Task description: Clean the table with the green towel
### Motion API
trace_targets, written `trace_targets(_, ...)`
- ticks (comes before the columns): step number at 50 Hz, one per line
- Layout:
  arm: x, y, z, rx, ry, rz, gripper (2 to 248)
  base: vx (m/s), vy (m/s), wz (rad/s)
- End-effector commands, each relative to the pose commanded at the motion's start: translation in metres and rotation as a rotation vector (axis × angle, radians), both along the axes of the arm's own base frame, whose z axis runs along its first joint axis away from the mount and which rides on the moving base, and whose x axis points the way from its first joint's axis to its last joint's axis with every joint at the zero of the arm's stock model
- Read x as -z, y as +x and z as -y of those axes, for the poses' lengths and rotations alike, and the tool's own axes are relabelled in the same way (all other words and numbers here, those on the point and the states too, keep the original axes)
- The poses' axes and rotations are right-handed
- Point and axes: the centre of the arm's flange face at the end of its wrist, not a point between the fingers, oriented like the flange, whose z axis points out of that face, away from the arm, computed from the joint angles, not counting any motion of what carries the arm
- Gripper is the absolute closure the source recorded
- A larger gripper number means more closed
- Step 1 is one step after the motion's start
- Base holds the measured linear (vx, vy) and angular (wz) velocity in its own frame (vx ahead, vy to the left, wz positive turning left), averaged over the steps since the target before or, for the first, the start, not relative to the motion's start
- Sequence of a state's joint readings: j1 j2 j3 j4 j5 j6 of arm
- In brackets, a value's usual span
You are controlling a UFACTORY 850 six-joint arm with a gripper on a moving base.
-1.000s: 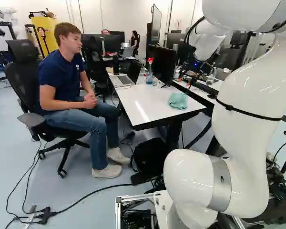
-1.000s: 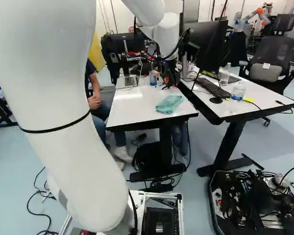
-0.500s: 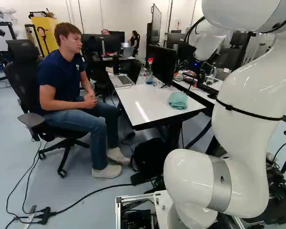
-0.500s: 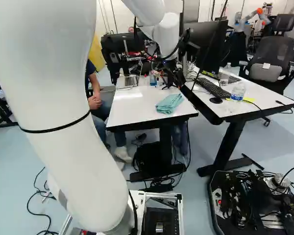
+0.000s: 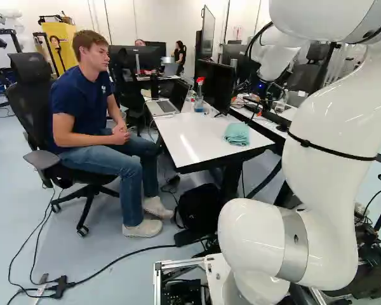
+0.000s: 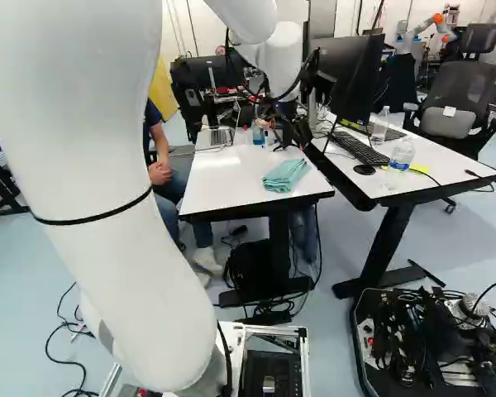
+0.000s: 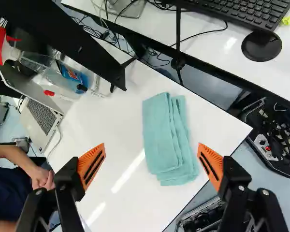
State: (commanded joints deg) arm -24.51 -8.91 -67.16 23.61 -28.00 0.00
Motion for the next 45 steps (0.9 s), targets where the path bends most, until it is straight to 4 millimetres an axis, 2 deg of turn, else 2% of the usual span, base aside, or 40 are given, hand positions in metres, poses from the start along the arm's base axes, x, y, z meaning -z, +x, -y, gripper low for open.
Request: trace_targets(45, 0.000, -0.002, -0.040, -0.066, 0.002, -0.004, 3, 0.000, 0.000, 0.000)
